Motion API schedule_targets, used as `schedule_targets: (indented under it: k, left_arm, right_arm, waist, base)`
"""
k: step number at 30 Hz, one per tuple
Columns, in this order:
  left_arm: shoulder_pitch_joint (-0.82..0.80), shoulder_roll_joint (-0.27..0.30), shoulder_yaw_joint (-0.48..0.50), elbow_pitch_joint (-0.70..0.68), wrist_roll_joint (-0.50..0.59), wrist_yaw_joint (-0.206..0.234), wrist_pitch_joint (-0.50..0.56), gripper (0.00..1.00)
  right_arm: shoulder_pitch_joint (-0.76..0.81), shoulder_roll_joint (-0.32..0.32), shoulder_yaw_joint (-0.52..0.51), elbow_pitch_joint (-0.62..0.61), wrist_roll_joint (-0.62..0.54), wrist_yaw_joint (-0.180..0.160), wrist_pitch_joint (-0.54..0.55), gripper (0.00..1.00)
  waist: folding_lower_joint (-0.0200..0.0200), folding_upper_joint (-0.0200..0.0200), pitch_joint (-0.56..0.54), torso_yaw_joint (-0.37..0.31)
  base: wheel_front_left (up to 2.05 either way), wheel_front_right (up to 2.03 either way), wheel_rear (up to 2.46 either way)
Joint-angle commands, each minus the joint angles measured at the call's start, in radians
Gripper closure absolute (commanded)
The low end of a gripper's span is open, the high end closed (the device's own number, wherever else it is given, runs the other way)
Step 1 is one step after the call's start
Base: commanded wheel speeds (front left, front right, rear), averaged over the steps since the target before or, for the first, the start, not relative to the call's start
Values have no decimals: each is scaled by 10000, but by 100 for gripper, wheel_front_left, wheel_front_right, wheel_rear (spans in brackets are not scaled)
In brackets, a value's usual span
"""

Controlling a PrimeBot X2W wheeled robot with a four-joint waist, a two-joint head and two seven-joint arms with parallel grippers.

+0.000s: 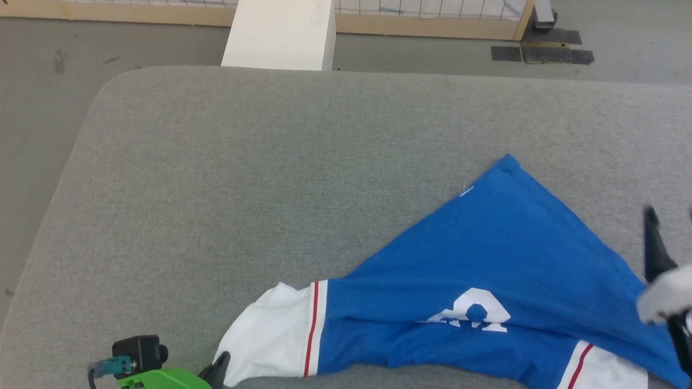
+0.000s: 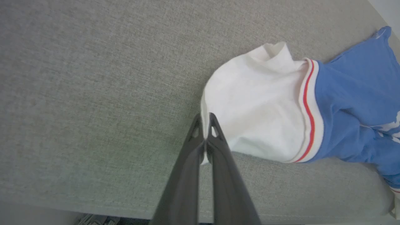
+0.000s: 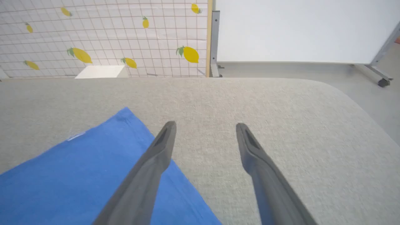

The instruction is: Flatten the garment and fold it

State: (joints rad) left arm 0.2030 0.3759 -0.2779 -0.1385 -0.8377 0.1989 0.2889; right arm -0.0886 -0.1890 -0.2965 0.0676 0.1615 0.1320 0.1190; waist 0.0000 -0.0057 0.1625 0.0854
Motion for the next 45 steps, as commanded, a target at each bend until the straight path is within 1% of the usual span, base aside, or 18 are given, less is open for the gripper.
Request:
schedule_targets:
  k: [1, 3, 6, 10, 12, 17, 23, 28, 29, 30, 31, 32, 33, 35, 38, 41, 45]
  left_arm:
    - [-192, -10, -1, 3, -5, 10, -19, 100]
    - [-285, -2, -1, -5, 9, -2, -26, 100]
    - [-443, 1, -30, -13, 38, -28, -16, 100]
    - [-700, -62, -124, -1, 90, -74, -24, 100]
    - [-835, -110, -184, 14, 108, -112, -29, 100]
    - [-1059, -178, -229, 101, 145, -141, -90, 100]
    - [-1356, -309, -329, 210, 157, -266, -191, 100]
    - [-1582, -427, -393, 350, 155, -352, -284, 100]
    - [-1609, -441, -403, 385, 156, -367, -303, 100]
    - [-1624, -449, -411, 409, 155, -378, -315, 100]
    - [-1638, -459, -417, 435, 152, -388, -329, 100]
    - [-1644, -464, -420, 455, 149, -392, -339, 100]
    - [-1646, -466, -421, 474, 147, -393, -350, 100]
    - [-1639, -467, -416, 500, 143, -392, -374, 100]
    - [-1598, -455, -409, 554, 132, -368, -382, 100]
    - [-1552, -403, -400, 577, 133, -356, -373, 100]
    - [-1406, -303, -415, 581, 141, -320, -313, 100]
  right_arm:
    - [-397, -174, 391, 152, 134, -13, -289, 0]
    - [-1016, -534, 1220, 543, 258, -13, -549, 0]
    - [-1976, -982, 2217, 1194, 398, -13, -491, 0]
    - [-3298, -1274, 3262, 2182, 489, -13, 178, 0]
    - [-3928, -1386, 3749, 2713, 595, -13, 714, 0]
    - [-5373, -1513, 4554, 4046, 846, -13, 2911, 0]
    - [-6593, -1704, 5068, 4937, 809, -13, 5085, 0]
    - [-7032, -1794, 5287, 5323, 617, -13, 6702, 0]
    - [-7042, -1800, 5329, 5386, 598, -13, 7161, 7]
    - [-7039, -1820, 5376, 5403, 577, -13, 7521, 31]
    - [-7019, -1846, 5419, 5377, 562, -13, 7914, 66]
    - [-6986, -1853, 5432, 5326, 582, -13, 8191, 76]
    - [-6932, -1853, 5431, 5219, 630, -13, 8451, 100]
    - [-6789, -1885, 5413, 4968, 686, -13, 8699, 100]
    - [-6490, -1951, 5328, 4421, 649, -13, 8099, 100]
    - [-6099, -1845, 5028, 4056, 661, -13, 6797, 100]
    - [-5380, -1623, 4617, 3690, 570, -13, 4577, 100]
  waist:
    - [0, 57, 118, 48]
    - [0, 57, 256, 85]
    - [0, 57, 480, 185]
    - [0, 57, 833, 378]
    - [0, 57, 1016, 495]
    - [0, 57, 1487, 734]
    - [0, 57, 2041, 1043]
    - [0, 57, 2341, 1227]
    - [0, 57, 2366, 1249]
    - [0, 57, 2380, 1263]
    - [0, 57, 2392, 1277]
    - [0, 57, 2396, 1283]
    - [0, 57, 2399, 1283]
    - [0, 57, 2389, 1269]
    - [0, 57, 2263, 1198]
    - [0, 57, 2025, 1075]
    - [0, 57, 1507, 854]
  base:
    - [0, 0, 0]
    - [0, 0, 0]
    - [0, 0, 0]
    - [0, 0, 0]
    - [0, 0, 0]
    - [0, 0, 0]
    - [0, 0, 0]
    - [0, 0, 0]
    - [0, 0, 0]
    - [0, 0, 0]
    - [0, 0, 0]
    - [0, 0, 0]
    - [0, 0, 0]
    - [0, 0, 0]
    - [0, 0, 0]
    - [0, 0, 0]
    - [0, 0, 0]
